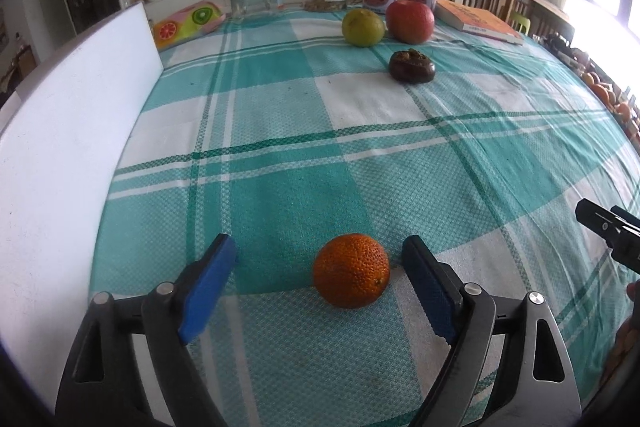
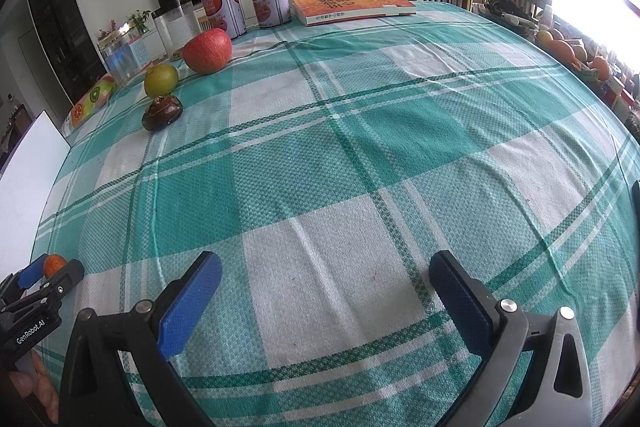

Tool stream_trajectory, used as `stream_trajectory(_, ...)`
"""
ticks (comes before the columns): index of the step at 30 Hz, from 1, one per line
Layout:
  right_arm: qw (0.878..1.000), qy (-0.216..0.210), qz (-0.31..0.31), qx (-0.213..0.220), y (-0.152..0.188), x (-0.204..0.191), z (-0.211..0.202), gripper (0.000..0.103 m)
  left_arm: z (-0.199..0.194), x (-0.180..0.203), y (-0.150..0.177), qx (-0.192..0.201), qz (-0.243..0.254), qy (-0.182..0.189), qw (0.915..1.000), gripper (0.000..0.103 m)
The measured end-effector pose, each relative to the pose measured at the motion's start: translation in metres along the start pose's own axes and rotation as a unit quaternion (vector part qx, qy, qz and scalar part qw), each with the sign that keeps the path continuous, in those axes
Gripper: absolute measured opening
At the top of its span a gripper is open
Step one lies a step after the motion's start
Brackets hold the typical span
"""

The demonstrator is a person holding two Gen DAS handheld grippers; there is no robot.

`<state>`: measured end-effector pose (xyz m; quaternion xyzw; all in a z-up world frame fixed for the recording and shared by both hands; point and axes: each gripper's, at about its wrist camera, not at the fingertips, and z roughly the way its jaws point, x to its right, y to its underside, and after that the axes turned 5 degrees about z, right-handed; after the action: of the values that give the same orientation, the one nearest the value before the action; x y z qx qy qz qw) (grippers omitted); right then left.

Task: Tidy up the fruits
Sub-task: 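Position the left tool around the tangerine and hold still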

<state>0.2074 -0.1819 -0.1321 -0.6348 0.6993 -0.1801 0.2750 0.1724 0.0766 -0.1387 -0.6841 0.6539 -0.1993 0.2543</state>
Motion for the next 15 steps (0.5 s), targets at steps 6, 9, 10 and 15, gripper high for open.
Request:
stream_trajectory(6,1.000,0.000,0.000,0.000,0.0001,0.0001,0.0002,0.103,0.0026,-0.0034,-0.0001,-0.006,-0.008,-0.006,0.9999,0.095)
stream_trajectory(9,1.000,0.000,0.000,0.000,0.0001,0.0001,0.0003,0.103,0.0030,-0.0045,0.0000,-0.007,-0.010,-0.006,0.9999,0.096)
stream_trajectory(10,1.000,0.000,0.000,0.000,0.0001,0.0000,0.0003,0.103,0.0031,-0.0046,-0.0001,-0.007,-0.010,-0.006,0.9999,0.096)
stream_trajectory(15,1.000,0.000,0.000,0.000,0.0001,0.0000,0.0003,0.103,0.0033,-0.0045,-0.0001,-0.007,-0.010,-0.006,0.9999,0.096)
